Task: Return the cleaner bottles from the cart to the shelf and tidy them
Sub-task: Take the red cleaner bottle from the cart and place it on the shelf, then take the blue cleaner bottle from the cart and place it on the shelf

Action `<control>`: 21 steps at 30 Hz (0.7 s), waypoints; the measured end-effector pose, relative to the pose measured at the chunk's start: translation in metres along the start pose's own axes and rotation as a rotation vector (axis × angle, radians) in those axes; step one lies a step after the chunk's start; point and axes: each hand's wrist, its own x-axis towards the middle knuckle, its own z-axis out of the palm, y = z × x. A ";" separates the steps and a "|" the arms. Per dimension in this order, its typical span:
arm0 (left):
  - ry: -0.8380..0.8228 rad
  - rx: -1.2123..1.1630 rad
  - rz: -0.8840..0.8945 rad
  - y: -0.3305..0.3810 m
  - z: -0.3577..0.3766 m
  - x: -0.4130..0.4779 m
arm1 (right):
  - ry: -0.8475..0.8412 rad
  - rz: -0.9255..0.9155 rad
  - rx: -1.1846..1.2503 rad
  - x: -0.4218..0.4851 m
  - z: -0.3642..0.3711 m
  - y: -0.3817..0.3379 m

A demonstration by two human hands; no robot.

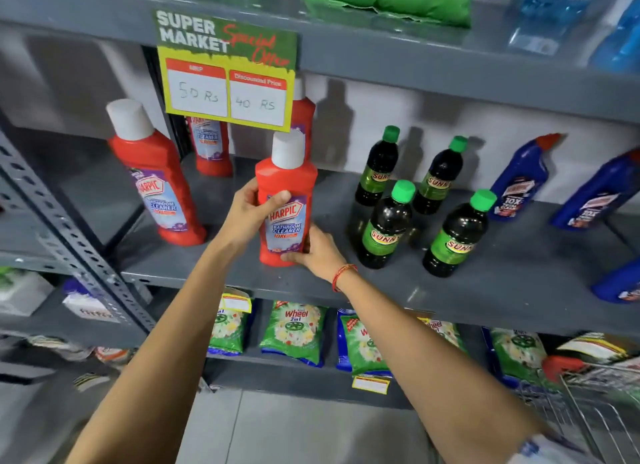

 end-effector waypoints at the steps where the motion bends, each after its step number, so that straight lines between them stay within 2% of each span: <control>1: -0.004 -0.013 0.005 -0.001 0.002 -0.001 | -0.001 0.011 -0.002 0.000 0.000 0.004; 4: 0.006 -0.029 0.000 0.001 0.002 -0.009 | 0.015 0.057 -0.005 -0.007 0.000 0.014; 7: 0.118 -0.045 -0.047 -0.015 -0.005 -0.018 | 0.101 0.073 0.018 -0.029 -0.009 0.023; 11: 0.568 -0.170 -0.111 -0.052 0.011 -0.056 | 0.201 0.066 0.070 -0.087 -0.046 0.040; 13: 0.706 -0.146 -0.106 -0.066 0.040 -0.086 | 0.259 0.107 0.103 -0.123 -0.071 0.058; 15: 0.635 -0.103 -0.133 -0.082 0.084 -0.110 | 0.353 0.165 0.160 -0.160 -0.100 0.079; 16: 0.531 -0.076 -0.149 -0.089 0.111 -0.120 | 0.408 0.190 0.180 -0.179 -0.115 0.092; 21: -0.180 0.181 -0.182 -0.104 0.257 -0.157 | 0.690 0.348 0.237 -0.282 -0.195 0.157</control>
